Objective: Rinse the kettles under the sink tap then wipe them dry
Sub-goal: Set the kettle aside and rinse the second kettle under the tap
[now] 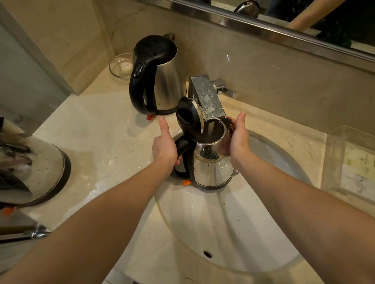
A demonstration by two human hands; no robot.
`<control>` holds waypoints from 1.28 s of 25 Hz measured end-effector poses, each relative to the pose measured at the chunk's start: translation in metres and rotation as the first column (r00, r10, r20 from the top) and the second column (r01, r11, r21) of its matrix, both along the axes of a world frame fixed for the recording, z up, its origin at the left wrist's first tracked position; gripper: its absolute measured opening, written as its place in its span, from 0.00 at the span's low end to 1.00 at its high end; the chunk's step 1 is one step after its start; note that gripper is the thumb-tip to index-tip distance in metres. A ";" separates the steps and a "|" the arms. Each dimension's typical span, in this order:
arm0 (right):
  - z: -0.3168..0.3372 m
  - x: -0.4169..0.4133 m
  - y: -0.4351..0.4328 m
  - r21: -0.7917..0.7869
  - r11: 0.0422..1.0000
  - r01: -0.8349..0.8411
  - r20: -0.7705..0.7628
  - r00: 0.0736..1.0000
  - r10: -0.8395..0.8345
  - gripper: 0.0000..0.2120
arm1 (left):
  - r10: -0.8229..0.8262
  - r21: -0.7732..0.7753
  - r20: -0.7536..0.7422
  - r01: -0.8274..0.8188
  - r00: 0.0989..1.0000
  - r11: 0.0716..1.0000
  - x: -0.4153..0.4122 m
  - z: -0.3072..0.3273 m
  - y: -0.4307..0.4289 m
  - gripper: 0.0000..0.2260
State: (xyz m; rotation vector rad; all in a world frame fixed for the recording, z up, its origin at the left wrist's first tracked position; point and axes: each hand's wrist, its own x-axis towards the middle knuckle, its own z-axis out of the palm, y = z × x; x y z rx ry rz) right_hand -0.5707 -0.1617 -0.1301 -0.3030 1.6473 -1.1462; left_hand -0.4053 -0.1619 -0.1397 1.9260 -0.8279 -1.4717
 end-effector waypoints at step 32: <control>0.013 -0.001 0.008 0.058 0.998 0.005 0.070 0.998 -0.009 0.27 | 0.019 -0.025 0.107 -0.016 0.994 1.000 -0.010 0.004 -0.003 0.36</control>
